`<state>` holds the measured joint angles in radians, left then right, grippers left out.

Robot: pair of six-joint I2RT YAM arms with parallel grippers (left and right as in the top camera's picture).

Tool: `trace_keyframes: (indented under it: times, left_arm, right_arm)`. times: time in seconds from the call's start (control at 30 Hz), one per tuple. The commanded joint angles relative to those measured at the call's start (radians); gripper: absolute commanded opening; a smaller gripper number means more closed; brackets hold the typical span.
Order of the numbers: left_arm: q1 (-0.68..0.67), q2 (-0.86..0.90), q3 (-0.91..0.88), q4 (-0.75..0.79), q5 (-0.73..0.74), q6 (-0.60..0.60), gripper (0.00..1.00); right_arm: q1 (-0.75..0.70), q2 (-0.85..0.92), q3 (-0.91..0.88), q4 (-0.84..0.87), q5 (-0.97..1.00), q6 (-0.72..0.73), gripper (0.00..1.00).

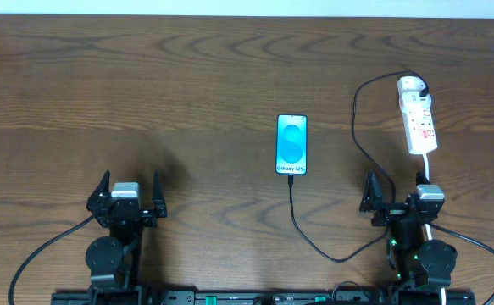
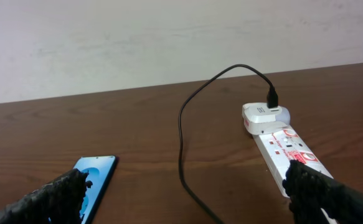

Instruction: Plug charger to phone and switch on socket

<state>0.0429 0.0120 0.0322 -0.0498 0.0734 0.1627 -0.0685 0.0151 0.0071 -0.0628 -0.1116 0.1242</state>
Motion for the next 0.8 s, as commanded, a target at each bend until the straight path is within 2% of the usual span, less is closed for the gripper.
trace_keyframes:
  times: [0.0,0.77]
  left_arm:
    - [-0.002,-0.006,-0.027,-0.015,0.013,0.016,0.92]
    - [-0.002,-0.006,-0.028,-0.015,0.013,0.016,0.93]
  right_arm:
    - [-0.005,0.001,-0.002,-0.005,0.008,-0.01,0.99]
    - [-0.005,0.001,-0.002,-0.005,0.008,-0.01,0.99]
